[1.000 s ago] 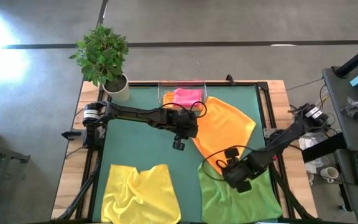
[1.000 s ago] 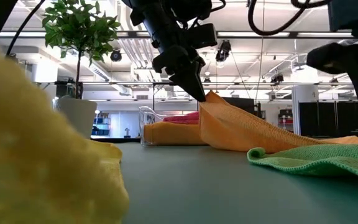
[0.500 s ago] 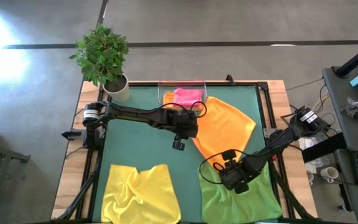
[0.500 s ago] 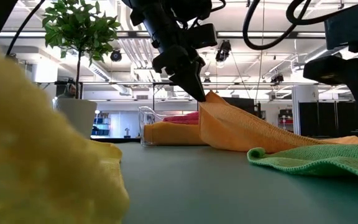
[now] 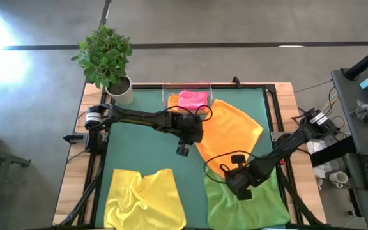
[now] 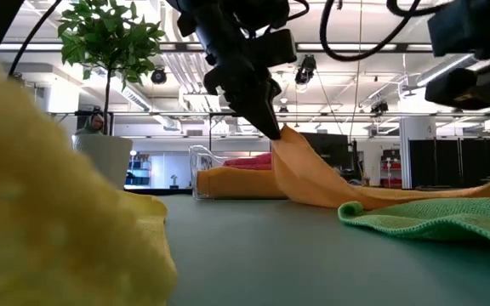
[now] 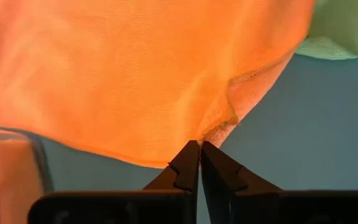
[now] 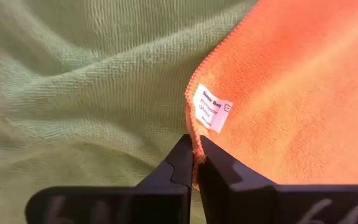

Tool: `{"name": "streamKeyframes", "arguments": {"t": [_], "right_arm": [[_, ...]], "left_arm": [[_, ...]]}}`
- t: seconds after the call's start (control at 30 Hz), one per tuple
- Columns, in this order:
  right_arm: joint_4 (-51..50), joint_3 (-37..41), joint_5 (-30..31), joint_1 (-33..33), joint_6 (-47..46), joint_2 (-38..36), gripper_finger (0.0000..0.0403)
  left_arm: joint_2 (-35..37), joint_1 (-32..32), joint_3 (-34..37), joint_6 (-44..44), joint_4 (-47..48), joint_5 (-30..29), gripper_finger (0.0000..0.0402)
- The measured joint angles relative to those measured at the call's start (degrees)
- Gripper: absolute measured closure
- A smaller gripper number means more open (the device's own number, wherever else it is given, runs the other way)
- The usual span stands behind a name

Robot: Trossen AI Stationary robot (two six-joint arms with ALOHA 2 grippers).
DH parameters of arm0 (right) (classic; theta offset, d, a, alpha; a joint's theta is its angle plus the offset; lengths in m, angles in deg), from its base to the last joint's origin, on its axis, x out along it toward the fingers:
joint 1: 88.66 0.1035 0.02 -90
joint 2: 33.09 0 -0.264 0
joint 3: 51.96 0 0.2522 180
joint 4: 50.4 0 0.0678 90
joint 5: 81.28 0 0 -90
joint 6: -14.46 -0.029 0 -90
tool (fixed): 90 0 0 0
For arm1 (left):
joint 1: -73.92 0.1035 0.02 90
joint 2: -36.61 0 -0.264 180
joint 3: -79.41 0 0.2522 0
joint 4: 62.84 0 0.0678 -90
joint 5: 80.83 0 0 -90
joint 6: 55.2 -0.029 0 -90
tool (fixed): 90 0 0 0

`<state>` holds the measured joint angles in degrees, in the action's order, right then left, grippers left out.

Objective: Fold microfiber towels
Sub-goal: Fold the orange microfiber cloth

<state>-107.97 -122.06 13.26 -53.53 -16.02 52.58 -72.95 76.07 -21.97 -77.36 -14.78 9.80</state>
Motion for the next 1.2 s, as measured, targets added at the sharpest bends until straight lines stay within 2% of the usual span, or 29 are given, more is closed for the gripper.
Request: {"name": "streamKeyframes", "arguments": {"t": [0.33,0.57,0.77,0.97,1.1,1.2], "right_arm": [[-1.07,-0.26,4.57,-0.02,-6.66,-8.99,0.0394],[0.23,-0.26,4.66,1.7,-19.18,-13.34,0.0394],[6.23,-0.26,4.59,5.39,-30.61,-13.14,0.0394],[13.47,-0.26,4.97,7.58,-40.84,-10.86,0.0394],[14.1,-1.54,9.95,8.21,-43.89,-10.01,0.0394],[13.99,-3.85,14.71,8.26,-43.13,-10.13,0.0394]], "left_arm": [[0.0,-0.48,0.0,9.93,5.75,7.94,0.0401],[0.11,-2.63,0.02,21.11,7.47,12.78,0.0401],[3.16,-5.15,0.02,23.2,12.23,12.92,0.0401],[9.64,-7.45,0.02,23.33,14.3,12.8,0.0401],[14.07,-8.39,0.02,22.77,15.66,12.44,0.0401],[16.99,-8.31,0.02,21.56,15.83,9.74,0.0401]]}}
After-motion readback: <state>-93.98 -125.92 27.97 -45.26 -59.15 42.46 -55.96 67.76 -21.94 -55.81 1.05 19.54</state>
